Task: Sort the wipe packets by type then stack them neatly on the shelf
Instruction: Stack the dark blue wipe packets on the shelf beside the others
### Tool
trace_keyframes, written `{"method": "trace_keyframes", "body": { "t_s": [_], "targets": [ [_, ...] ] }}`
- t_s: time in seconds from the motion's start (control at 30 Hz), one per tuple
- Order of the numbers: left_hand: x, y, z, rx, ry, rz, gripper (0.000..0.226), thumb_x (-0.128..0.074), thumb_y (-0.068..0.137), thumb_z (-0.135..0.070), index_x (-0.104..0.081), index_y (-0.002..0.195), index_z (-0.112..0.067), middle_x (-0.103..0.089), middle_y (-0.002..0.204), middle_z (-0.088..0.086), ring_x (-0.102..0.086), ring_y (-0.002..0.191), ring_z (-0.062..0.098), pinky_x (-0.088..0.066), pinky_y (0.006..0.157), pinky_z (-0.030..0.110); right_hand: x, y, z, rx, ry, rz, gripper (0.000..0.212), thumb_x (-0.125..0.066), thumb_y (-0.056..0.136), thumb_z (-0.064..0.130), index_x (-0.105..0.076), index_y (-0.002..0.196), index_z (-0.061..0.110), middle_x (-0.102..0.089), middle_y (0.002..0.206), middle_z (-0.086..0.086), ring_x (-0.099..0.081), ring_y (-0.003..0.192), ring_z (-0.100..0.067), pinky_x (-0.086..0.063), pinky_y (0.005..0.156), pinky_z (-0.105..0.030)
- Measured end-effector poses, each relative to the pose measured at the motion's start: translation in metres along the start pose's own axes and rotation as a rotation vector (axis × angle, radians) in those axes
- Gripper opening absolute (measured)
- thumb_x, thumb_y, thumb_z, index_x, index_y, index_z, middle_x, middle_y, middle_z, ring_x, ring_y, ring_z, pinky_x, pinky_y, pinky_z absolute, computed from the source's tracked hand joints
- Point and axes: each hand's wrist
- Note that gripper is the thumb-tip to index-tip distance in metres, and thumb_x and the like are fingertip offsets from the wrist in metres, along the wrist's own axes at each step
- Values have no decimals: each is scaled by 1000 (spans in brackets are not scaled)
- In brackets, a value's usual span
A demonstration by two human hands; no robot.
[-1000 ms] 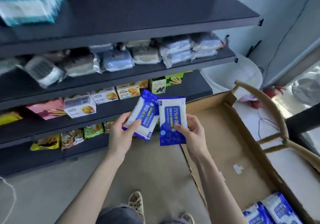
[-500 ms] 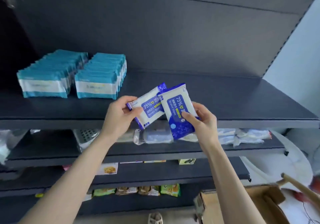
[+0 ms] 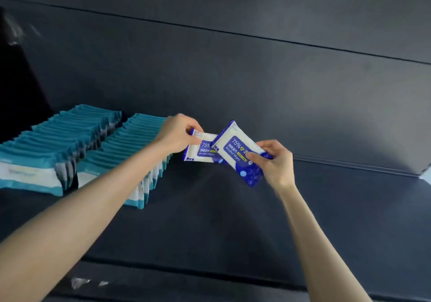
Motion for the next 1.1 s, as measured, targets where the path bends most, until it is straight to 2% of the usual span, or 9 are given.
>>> {"method": "trace_keyframes", "body": {
  "t_s": [0.1, 0.27, 0.33, 0.47, 0.53, 0.63, 0.73, 0.93, 1.1],
  "targets": [
    [-6, 32, 5, 11, 79, 80, 17, -76, 75, -7, -73, 90, -14, -73, 90, 2, -67, 85, 16, -53, 78, 33, -6, 27, -5, 7, -59, 26, 22, -78, 75, 5, -61, 83, 16, -72, 77, 8, -70, 68, -8, -55, 56, -25],
    [-10, 72, 9, -29, 190, 236, 22, -70, 79, -3, -70, 100, -11, -71, 99, 5, -62, 86, 16, -45, 69, 20, -17, 59, -18, -10, -144, 58, 23, -79, 75, 6, -61, 80, 20, -72, 86, 2, -71, 79, -15, -59, 63, -33],
    [-10, 82, 10, -46, 222, 318, 27, -70, 78, -3, -68, 103, -11, -69, 101, 3, -59, 83, 16, -41, 61, 16, -23, 70, -24, 15, -222, 66, 22, -79, 75, 6, -63, 81, 20, -69, 92, 2, -69, 85, -16, -57, 66, -27],
    [-10, 93, 16, -89, 239, 425, 39, -79, 70, -12, -65, 106, -13, -64, 98, -2, -57, 84, 14, -40, 69, 22, -38, 85, -33, 125, -427, 71, 20, -78, 75, 7, -69, 90, 17, -51, 101, 3, -56, 91, -11, -42, 70, -6],
    [-13, 94, 21, -115, 223, 428, 37, -82, 69, -17, -66, 102, -14, -66, 95, -2, -58, 78, 11, -41, 66, 24, -47, 88, -36, 164, -490, 59, 21, -78, 76, 9, -69, 95, 14, -46, 100, 4, -53, 91, -10, -43, 71, -8],
    [-20, 94, 28, -153, 181, 382, 29, -81, 71, -19, -68, 96, -12, -68, 87, -2, -56, 68, 5, -43, 64, 26, -60, 88, -42, 185, -542, 41, 24, -76, 79, 14, -67, 101, 13, -45, 101, 4, -53, 90, -12, -51, 79, -29],
    [-24, 95, 32, -204, 219, 315, 25, -78, 74, -22, -69, 95, -13, -64, 89, -2, -54, 79, 14, -45, 72, 31, -69, 88, -45, 204, -610, 29, 29, -74, 82, 24, -61, 107, 15, -44, 102, 6, -54, 90, -13, -54, 77, -37],
    [-24, 96, 37, -306, 352, 255, 31, -75, 79, -29, -68, 105, -14, -54, 90, -4, -51, 85, 18, -36, 69, 30, -70, 89, -53, 320, -793, -5, 59, -78, 77, 29, -49, 126, 13, -40, 125, -4, -38, 112, -16, -47, 89, -36],
    [-21, 94, 37, -363, 507, 226, 37, -69, 84, -37, -64, 112, -12, -59, 103, 3, -58, 91, 26, -45, 74, 34, -67, 88, -57, 340, -863, 39, 55, -74, 82, 25, -49, 129, 12, -37, 131, -8, -34, 120, -17, -51, 89, -39]
  ]
}}
Point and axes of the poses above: each hand's wrist, its own y-axis towards the middle knuckle, its own x-axis out of the back of the hand, z = x × y
